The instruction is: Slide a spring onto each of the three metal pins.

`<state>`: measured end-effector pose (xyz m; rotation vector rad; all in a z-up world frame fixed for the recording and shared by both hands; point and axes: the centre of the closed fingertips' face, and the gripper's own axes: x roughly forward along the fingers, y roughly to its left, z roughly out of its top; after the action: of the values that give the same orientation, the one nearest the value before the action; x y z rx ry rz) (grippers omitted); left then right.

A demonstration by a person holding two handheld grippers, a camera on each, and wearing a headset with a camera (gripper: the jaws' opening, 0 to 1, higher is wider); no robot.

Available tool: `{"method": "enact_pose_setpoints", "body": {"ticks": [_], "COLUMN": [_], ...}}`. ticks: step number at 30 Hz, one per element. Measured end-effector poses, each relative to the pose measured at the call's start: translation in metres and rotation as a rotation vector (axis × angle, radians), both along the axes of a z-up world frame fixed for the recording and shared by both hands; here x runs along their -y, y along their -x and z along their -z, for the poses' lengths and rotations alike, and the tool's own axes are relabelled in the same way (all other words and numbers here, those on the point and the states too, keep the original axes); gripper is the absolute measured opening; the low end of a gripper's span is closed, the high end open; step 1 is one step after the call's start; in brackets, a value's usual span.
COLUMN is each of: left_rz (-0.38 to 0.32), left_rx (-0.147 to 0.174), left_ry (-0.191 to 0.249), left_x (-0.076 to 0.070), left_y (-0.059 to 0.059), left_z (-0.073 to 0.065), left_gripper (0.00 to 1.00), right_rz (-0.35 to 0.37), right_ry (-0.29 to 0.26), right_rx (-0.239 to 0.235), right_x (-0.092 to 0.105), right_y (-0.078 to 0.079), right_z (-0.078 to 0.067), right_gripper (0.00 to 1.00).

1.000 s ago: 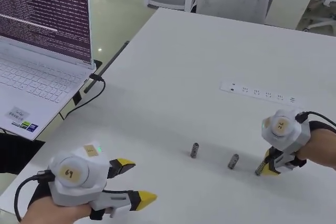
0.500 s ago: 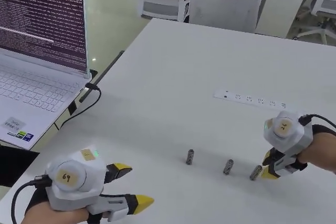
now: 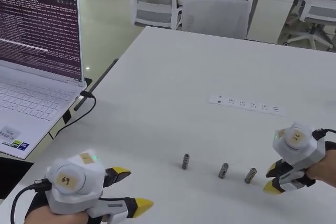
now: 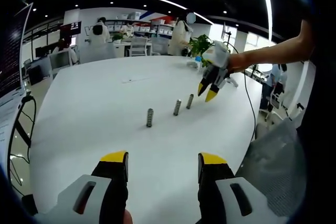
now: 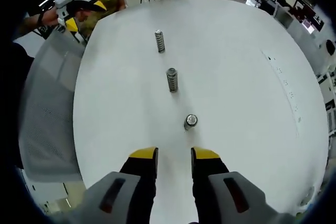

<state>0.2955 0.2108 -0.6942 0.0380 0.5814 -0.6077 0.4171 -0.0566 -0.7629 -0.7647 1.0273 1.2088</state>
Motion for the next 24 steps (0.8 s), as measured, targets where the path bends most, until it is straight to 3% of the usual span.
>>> {"method": "enact_pose_setpoints", "body": {"ticks": [7, 15, 24], "left_rz": [0.008, 0.013, 0.011], "left_rx": [0.0, 0.002, 0.01], "left_ry": [0.002, 0.005, 0.012], "left_x": [0.003, 0.005, 0.006], "left_y": [-0.002, -0.003, -0.005], "left_z": [-0.001, -0.002, -0.005], "left_gripper": [0.48, 0.49, 0.49], "right_rz": [0.077, 0.195, 0.294], "right_ry": [-0.064, -0.174, -0.255], "right_rx": [-0.011, 0.006, 0.028], "right_x": [0.004, 0.004, 0.008], "right_y": [0.018, 0.037, 0.052], "right_z": [0.001, -0.004, -0.013], "right_gripper": [0.28, 0.33, 0.37]}}
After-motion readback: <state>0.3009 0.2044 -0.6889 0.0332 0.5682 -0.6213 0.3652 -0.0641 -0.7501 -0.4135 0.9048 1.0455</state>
